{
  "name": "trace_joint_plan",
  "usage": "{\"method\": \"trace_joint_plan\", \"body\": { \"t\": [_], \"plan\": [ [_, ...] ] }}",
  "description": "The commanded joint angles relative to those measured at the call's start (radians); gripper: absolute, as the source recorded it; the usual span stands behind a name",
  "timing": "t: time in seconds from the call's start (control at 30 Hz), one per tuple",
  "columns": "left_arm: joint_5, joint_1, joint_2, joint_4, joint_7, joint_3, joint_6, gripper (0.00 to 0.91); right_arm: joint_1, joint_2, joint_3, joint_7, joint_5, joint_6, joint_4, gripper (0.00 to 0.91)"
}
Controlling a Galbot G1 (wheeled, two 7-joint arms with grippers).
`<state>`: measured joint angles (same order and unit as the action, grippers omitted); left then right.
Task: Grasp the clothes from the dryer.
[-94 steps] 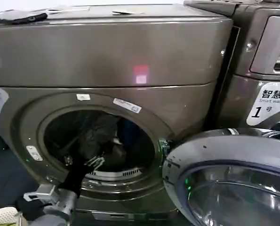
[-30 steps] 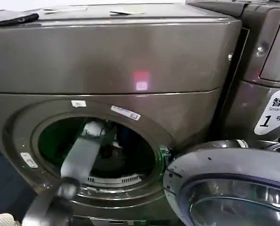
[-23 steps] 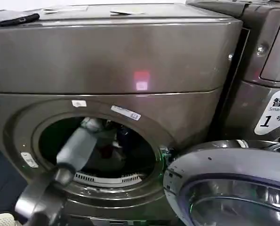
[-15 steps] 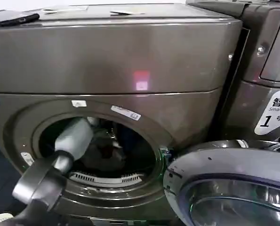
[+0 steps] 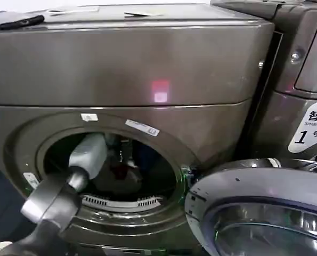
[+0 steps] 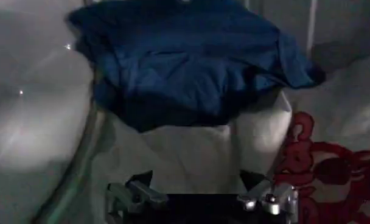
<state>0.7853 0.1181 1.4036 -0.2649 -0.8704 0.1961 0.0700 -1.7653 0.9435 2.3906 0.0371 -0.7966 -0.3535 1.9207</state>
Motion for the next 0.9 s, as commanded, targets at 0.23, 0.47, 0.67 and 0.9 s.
{"method": "trace_joint_plan", "body": {
  "t": [0.23,0.47,0.67,0.9],
  "plan": [
    [-0.162,-0.052,-0.015,-0.115,0.084,-0.178,0.065,0.0,0.014,0.0,-0.02,-0.002,0.003,0.001,0.004,0.907],
    [-0.33,-0.18,-0.044,-0.284,0.261,-0.329,0.187,0.0,0.029,0.0,-0.043,-0.003,0.008,0.002,0.005,0.907],
    [-0.545,-0.305,-0.055,-0.554,0.419,-0.419,0.21,0.0,0.043,0.004,-0.066,-0.004,0.02,0.003,0.008,0.907],
    [-0.745,-0.413,-0.032,-0.751,0.601,-0.487,0.109,0.0,0.052,0.001,-0.079,-0.004,0.025,0.007,0.006,0.907]
  ]
}}
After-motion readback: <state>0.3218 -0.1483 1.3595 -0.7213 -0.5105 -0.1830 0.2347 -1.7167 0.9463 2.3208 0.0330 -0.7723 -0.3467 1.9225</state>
